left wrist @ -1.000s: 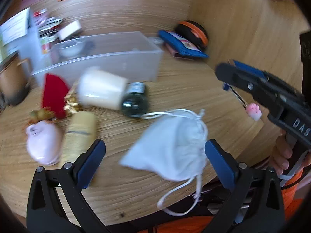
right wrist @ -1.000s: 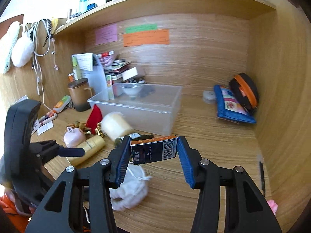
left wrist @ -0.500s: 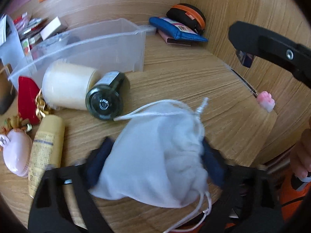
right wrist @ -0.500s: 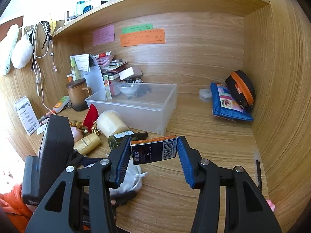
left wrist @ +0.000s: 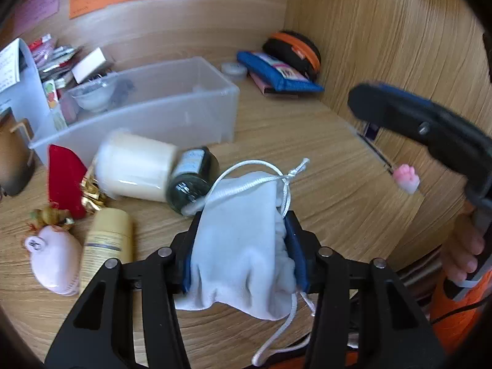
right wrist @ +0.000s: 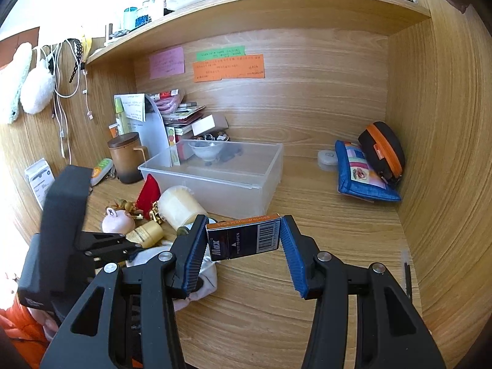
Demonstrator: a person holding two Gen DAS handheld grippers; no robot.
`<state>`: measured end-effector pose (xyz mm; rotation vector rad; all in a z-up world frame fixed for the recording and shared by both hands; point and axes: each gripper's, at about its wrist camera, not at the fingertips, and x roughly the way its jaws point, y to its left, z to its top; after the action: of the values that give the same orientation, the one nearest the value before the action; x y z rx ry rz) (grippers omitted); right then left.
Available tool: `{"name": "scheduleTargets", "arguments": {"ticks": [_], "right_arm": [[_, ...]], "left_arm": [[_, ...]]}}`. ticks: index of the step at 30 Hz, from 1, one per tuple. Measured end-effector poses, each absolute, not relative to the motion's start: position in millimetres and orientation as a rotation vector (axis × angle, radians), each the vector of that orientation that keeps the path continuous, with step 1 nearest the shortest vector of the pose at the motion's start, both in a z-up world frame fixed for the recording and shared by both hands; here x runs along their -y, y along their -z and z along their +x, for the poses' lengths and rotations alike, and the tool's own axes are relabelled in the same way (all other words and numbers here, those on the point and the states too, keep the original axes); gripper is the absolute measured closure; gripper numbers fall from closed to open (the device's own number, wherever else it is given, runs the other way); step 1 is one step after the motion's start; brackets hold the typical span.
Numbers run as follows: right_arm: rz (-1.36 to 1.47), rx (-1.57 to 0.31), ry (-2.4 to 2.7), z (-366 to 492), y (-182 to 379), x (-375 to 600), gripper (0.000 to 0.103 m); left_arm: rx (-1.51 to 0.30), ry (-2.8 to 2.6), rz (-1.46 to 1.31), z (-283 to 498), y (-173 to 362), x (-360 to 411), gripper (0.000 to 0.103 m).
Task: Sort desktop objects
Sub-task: 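Grasp the white drawstring pouch with the left gripper while the right gripper holds the blue matchbox, then carry the pouch and matchbox over the clear box and release both inside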
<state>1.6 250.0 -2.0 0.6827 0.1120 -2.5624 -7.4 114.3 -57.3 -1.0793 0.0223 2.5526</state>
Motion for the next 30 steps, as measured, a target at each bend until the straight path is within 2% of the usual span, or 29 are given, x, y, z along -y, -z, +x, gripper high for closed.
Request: {"name": "scheduleTargets", "arguments": {"ticks": [14, 30], "right_arm": [[0.625, -0.144, 2.535, -5, -20, -224, 0.059], [0.619, -0.206, 2.49, -59, -34, -165, 0.059]], "left_arm": [[0.02, -2.696, -0.899, -7, -3, -69, 0.054], [0.053, -2.844, -0.881, -63, -31, 4, 0.054]]}}
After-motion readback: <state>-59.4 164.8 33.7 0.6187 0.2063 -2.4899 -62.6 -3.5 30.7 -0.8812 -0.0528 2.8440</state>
